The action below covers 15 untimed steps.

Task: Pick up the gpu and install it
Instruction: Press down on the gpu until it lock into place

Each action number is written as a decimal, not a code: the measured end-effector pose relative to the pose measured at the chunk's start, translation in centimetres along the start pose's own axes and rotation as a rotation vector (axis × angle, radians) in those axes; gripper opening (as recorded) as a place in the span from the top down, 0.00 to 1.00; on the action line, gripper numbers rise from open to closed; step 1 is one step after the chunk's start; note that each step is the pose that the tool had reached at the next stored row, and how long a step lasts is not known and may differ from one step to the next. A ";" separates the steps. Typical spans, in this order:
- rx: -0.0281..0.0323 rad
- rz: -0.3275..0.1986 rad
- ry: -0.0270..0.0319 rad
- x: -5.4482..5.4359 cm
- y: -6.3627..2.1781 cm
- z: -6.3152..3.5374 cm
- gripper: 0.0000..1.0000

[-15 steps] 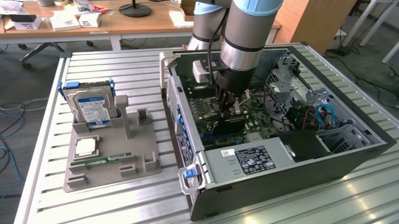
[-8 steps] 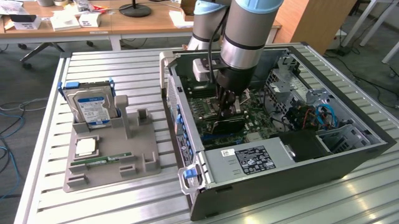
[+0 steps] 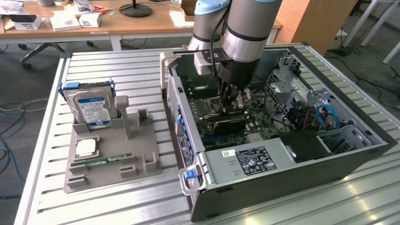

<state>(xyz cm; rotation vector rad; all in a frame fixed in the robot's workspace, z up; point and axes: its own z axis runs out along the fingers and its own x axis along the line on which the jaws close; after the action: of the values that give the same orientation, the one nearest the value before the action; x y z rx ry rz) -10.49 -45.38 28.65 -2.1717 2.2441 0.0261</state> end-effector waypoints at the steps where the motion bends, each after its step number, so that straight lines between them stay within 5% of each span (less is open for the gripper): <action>1: 0.0002 0.000 0.0000 0.0 0.00 -0.15 0.89; 9: 0.0006 0.000 0.0003 0.0 0.13 -0.33 0.89; 15: 0.0015 0.001 0.0001 0.0 1.62 -0.32 0.89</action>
<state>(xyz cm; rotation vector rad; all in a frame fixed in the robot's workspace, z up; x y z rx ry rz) -12.11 -45.37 28.97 -2.1702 2.2442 0.0243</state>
